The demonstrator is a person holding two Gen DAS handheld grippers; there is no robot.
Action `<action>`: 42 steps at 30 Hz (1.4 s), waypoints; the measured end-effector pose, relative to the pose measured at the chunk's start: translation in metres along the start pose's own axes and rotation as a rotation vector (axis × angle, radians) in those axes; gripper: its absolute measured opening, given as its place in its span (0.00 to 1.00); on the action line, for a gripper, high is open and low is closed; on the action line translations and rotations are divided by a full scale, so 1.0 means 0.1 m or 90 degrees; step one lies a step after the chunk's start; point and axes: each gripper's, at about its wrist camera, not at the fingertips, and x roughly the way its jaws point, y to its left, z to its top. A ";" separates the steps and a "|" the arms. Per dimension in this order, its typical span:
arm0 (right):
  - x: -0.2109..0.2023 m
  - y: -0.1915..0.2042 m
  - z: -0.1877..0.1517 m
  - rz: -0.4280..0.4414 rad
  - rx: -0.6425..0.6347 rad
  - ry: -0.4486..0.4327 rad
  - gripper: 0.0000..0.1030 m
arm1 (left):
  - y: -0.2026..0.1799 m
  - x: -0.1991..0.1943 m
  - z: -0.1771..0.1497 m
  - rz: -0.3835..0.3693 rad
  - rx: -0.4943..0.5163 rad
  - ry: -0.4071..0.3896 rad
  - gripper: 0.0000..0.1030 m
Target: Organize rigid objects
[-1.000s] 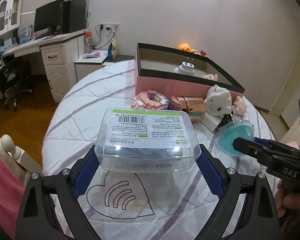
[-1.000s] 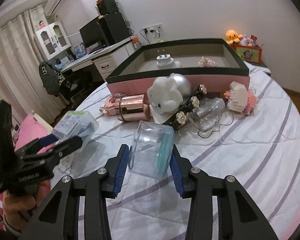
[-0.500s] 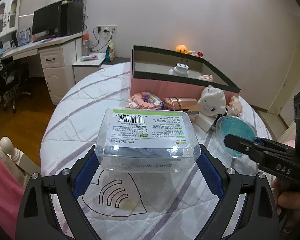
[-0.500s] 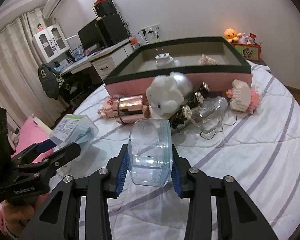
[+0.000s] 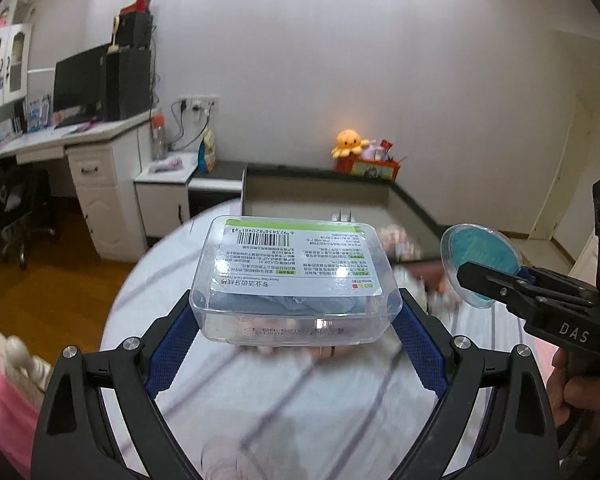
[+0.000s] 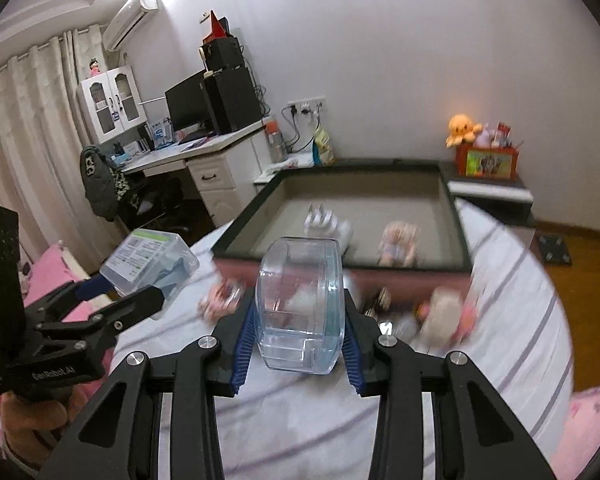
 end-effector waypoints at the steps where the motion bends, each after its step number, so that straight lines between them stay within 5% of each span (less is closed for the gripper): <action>1: 0.04 -0.05 0.10 -0.005 0.000 -0.002 0.38 | 0.00 0.04 0.08 0.001 0.003 -0.005 0.91; 10: 0.56 -0.38 0.70 -0.051 0.004 0.021 0.38 | -0.02 0.85 0.68 0.009 0.008 0.029 0.91; 23: 1.17 -0.71 0.72 -0.083 0.043 0.078 0.42 | -0.08 1.68 0.69 0.028 0.002 0.130 0.92; 26: 1.10 -0.76 0.69 -0.078 0.060 0.062 0.81 | -0.07 1.61 0.66 0.033 0.001 0.125 0.98; 32: 0.78 -0.80 0.62 -0.084 0.094 0.029 0.86 | 0.02 1.26 0.63 0.039 -0.010 0.081 1.00; 34: 0.63 -0.77 0.56 -0.092 0.096 0.016 1.00 | 0.04 1.10 0.60 0.035 -0.014 0.064 1.00; 42: 0.06 -0.51 0.31 -0.093 0.078 -0.024 1.00 | 0.08 0.48 0.38 0.022 -0.035 0.022 1.00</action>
